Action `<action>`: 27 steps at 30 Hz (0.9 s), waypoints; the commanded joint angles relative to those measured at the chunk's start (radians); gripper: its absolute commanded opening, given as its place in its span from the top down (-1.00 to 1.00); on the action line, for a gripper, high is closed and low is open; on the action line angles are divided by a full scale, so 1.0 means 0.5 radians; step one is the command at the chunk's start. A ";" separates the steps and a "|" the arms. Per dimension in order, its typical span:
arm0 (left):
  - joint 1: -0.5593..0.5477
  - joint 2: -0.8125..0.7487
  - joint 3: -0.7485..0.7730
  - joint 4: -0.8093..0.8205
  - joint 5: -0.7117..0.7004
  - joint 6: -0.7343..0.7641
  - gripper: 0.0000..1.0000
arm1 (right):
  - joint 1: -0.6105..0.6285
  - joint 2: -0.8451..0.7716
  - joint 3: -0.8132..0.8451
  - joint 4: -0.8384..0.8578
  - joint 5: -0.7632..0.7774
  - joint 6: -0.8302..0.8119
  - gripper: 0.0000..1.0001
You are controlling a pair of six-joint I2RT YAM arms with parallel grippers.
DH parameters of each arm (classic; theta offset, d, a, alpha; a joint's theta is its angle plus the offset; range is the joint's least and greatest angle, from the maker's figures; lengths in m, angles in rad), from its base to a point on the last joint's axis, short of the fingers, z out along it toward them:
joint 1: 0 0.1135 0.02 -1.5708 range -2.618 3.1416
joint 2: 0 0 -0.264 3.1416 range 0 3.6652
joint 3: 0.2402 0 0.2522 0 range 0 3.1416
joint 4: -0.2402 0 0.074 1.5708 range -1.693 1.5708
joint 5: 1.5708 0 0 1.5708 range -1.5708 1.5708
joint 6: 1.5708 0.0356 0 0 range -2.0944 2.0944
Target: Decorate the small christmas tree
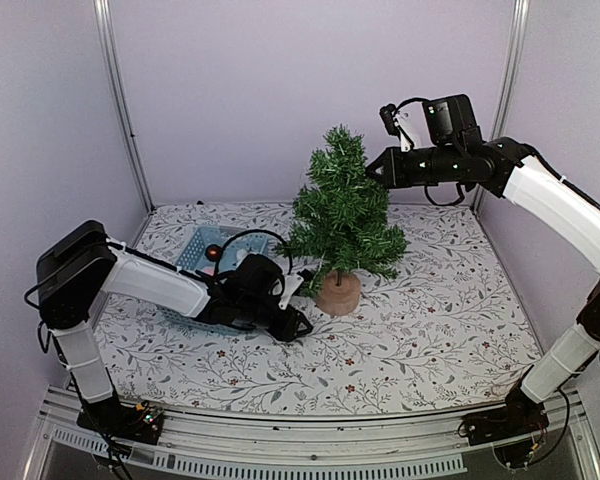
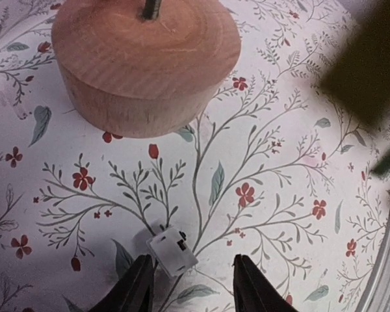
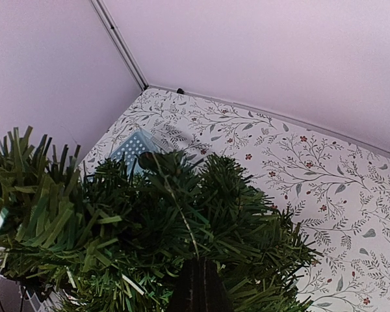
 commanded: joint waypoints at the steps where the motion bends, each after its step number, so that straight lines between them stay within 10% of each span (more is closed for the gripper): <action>1: -0.058 0.108 0.156 -0.127 -0.052 0.045 0.10 | -0.007 -0.054 -0.023 0.035 -0.005 -0.011 1.00; 27: -0.071 0.362 0.394 -0.505 -0.319 0.052 0.49 | -0.005 -0.033 -0.023 0.036 -0.002 -0.007 1.00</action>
